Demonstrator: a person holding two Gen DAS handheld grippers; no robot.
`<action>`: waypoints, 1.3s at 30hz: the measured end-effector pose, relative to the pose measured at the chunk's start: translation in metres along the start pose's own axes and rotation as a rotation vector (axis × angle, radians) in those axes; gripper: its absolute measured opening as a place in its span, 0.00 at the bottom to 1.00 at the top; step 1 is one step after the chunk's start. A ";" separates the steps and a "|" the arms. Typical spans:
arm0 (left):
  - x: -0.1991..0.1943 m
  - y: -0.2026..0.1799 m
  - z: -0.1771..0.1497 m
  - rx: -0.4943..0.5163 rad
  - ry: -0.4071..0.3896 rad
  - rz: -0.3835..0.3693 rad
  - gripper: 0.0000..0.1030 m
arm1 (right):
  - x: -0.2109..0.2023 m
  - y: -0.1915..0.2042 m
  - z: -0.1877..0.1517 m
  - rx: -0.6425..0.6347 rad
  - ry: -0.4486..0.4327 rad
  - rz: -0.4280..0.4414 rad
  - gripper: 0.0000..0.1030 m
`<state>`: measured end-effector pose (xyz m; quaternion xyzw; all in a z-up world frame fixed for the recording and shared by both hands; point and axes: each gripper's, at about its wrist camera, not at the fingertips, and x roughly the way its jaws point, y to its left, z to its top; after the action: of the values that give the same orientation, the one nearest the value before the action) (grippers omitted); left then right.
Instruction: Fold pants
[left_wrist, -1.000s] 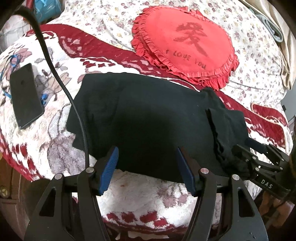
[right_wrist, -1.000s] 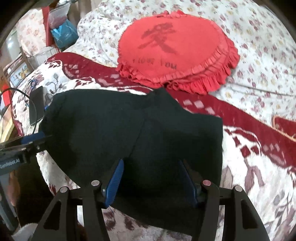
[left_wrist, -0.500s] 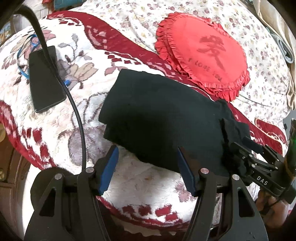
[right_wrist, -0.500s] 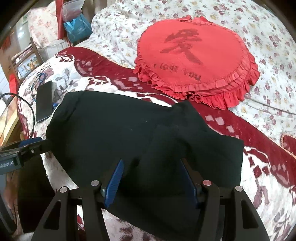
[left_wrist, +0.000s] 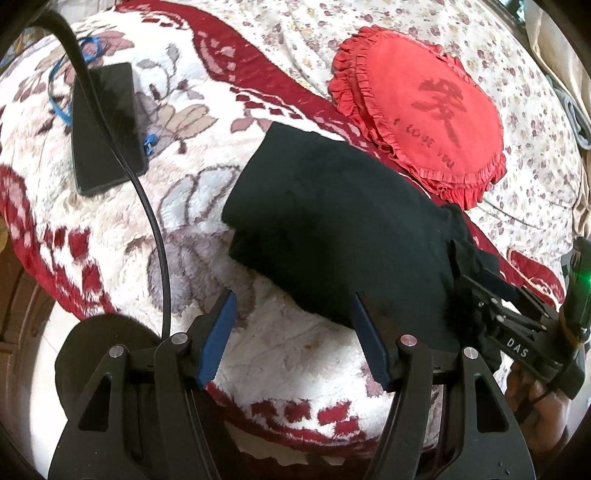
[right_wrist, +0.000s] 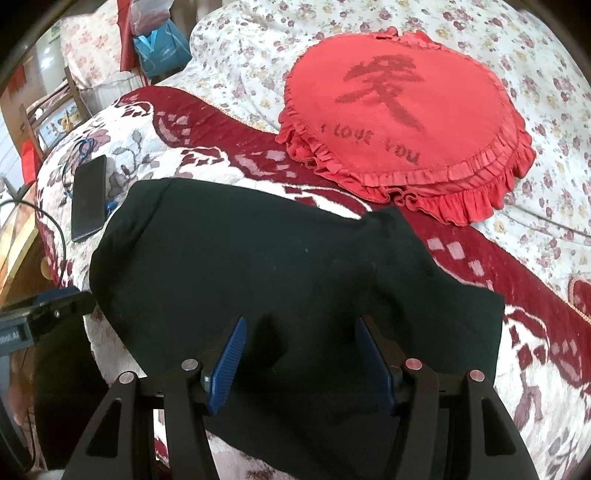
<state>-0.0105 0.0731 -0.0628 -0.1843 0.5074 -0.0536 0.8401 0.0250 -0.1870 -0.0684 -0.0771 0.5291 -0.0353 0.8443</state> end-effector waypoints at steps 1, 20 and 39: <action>0.001 0.003 -0.001 -0.011 0.005 -0.001 0.63 | 0.001 0.001 0.003 0.000 -0.005 0.009 0.58; 0.026 0.017 0.006 -0.128 0.001 -0.050 0.75 | 0.088 0.081 0.123 -0.195 -0.002 0.350 0.70; -0.050 -0.068 0.011 0.172 -0.286 -0.250 0.21 | 0.016 0.005 0.128 0.044 -0.190 0.650 0.22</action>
<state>-0.0182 0.0267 0.0088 -0.1788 0.3496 -0.1738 0.9031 0.1468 -0.1720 -0.0289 0.1109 0.4441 0.2319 0.8583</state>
